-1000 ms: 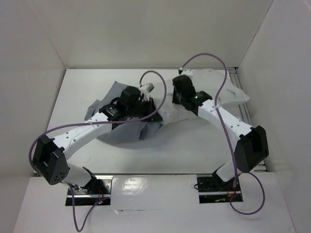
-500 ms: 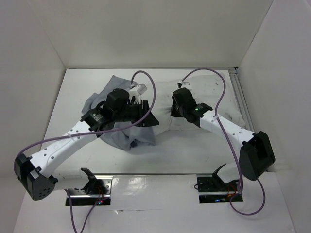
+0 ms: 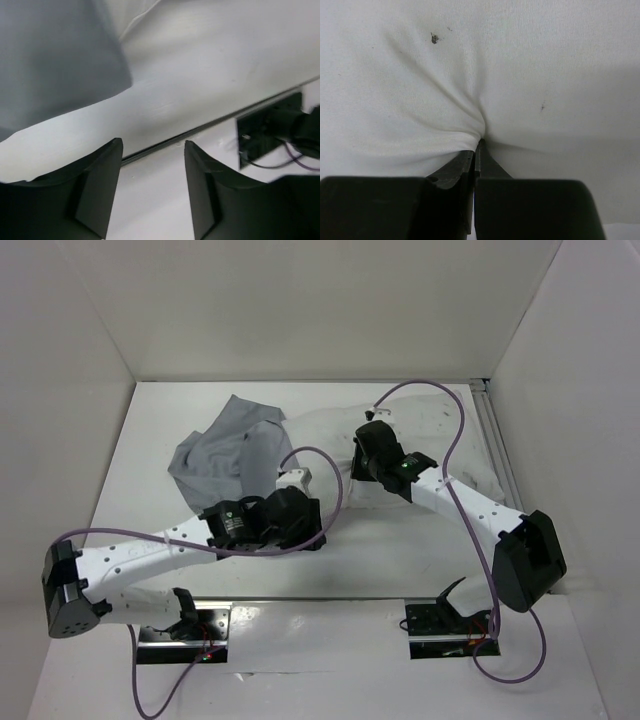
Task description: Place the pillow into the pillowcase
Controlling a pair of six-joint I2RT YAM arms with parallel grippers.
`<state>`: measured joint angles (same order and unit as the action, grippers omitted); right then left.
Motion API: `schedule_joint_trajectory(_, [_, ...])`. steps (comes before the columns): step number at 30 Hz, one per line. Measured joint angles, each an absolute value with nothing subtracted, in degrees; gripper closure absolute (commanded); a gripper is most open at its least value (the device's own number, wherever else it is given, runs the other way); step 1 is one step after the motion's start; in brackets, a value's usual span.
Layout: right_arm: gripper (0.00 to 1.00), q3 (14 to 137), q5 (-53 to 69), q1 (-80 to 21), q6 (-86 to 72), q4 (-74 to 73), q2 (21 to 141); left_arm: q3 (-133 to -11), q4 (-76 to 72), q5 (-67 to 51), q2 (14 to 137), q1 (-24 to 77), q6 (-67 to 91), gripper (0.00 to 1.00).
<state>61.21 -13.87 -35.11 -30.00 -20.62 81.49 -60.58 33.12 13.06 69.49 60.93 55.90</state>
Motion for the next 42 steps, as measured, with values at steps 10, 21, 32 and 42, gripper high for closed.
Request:
schedule_joint_trajectory(10, [1.00,61.60,-13.87,-35.11,-30.00,-20.75,81.49,-55.99,33.71,23.03,80.75,62.11,65.65,0.19])
schedule_joint_trajectory(21, [1.00,61.63,-13.93,-35.42,-29.95,-20.80,81.49,-56.90,32.01,29.02,85.67,61.67,68.51,0.89])
schedule_joint_trajectory(32, [1.00,62.98,-13.87,-35.51,-29.34,-20.84,81.54,-65.19,30.92,24.69,85.67,57.82,62.81,1.00])
schedule_joint_trajectory(42, [1.00,67.57,-14.66,-35.48,-28.84,-20.03,83.92,-70.81,17.67,5.17,81.03,57.06,55.81,1.00])
